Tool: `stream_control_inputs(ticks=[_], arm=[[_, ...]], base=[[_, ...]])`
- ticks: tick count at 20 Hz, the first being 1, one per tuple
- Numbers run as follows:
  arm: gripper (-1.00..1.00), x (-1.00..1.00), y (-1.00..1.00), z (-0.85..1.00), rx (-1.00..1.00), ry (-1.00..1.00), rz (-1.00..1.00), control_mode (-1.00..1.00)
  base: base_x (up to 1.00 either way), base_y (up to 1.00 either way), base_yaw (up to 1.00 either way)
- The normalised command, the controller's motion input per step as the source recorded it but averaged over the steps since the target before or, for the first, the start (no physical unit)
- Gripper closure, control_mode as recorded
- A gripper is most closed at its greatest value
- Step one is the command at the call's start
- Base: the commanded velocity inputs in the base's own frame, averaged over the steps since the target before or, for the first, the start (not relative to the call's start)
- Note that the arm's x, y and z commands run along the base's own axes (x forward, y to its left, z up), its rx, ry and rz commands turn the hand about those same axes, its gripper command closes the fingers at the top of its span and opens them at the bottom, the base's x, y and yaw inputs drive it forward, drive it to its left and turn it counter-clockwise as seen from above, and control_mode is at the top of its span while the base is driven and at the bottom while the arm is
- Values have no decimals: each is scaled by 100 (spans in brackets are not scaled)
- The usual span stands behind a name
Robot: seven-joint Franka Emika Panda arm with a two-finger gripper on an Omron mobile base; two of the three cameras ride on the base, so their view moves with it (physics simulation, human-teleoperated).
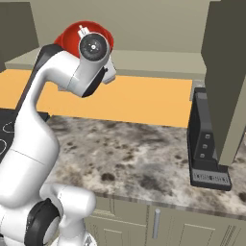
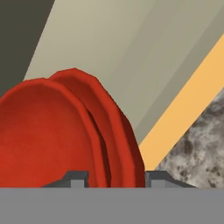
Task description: Pick up the bowls on the counter and stack them on top of one another in the open cabinet. Place the smaller bowl on top of the larger bowl.
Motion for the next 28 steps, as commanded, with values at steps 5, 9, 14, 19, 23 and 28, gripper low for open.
stream_control_inputs(ticks=[5, 9, 14, 19, 23, 28], arm=[[100, 28, 0, 0, 0, 0, 0, -100], [100, 40, 0, 0, 0, 0, 0, -100], [100, 31, 0, 0, 0, 0, 0, -100], [100, 3, 0, 0, 0, 0, 0, -100], [100, 19, 0, 0, 0, 0, 0, -100], [100, 32, 0, 0, 0, 0, 0, -100]], base=[[0, 0, 0], [0, 0, 0], [0, 0, 0], [0, 0, 0], [0, 0, 0], [0, 0, 0]])
